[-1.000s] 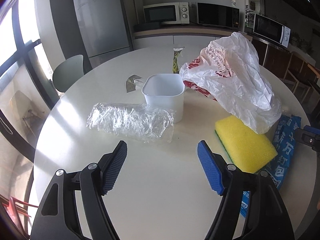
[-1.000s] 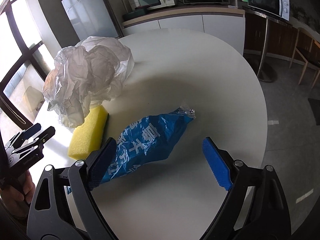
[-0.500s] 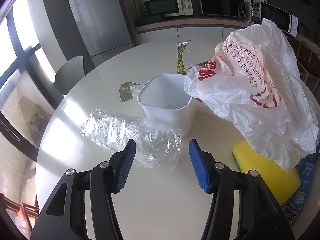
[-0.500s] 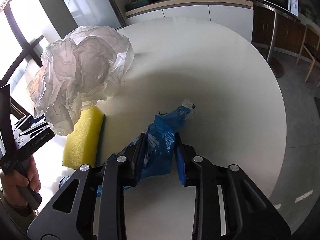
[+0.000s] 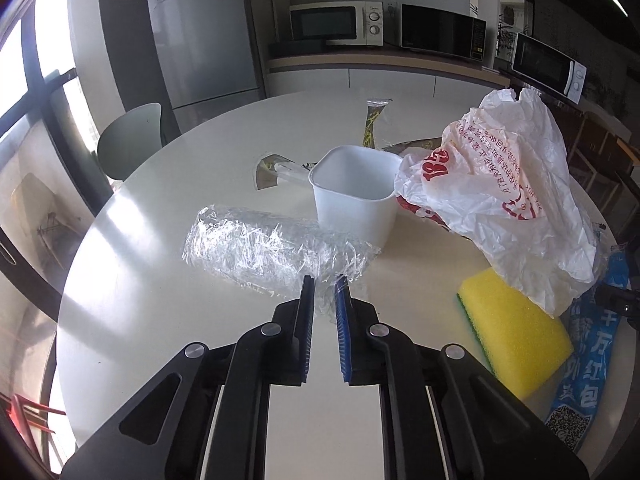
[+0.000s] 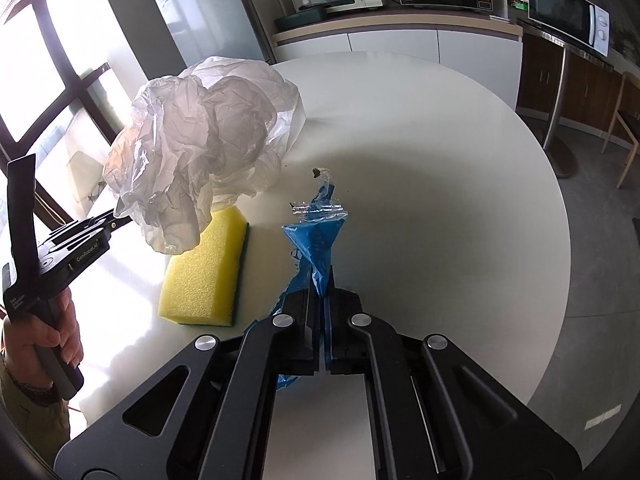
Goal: Collect trash
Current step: 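Grasp the clear plastic wrapper with left tool while right tool grasps blue wrapper, then carry the clear wrapper and blue wrapper down over the blue wastebasket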
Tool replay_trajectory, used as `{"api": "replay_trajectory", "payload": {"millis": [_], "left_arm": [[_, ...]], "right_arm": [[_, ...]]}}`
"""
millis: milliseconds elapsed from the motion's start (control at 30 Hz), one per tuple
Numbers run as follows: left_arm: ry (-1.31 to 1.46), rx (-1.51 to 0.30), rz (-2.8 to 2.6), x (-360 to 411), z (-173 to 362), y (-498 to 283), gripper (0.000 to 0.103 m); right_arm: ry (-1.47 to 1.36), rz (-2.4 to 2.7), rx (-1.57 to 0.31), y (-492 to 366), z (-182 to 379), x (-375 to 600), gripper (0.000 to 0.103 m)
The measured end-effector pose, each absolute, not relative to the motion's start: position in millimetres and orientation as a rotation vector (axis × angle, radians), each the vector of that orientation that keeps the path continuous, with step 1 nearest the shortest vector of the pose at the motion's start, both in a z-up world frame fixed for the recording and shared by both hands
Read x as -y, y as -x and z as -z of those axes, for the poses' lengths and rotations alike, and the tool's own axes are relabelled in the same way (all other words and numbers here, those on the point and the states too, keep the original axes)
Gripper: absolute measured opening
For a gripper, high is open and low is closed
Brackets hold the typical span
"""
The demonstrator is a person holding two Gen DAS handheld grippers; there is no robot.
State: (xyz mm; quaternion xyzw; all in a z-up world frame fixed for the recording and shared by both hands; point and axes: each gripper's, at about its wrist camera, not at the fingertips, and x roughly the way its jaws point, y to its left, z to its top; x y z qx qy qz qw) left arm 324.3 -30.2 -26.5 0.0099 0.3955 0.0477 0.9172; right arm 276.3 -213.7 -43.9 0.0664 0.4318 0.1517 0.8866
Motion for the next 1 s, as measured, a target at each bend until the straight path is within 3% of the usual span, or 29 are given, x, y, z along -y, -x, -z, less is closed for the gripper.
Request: {"api": "replay_trajectory", "payload": {"millis": [1000], "left_arm": [[0.049,-0.586,0.028,19.2,-37.4,-141.3,0.008]], "right_arm": [[-0.142,-0.419,-0.705,-145.0,-31.4,183.1,0.001]]}}
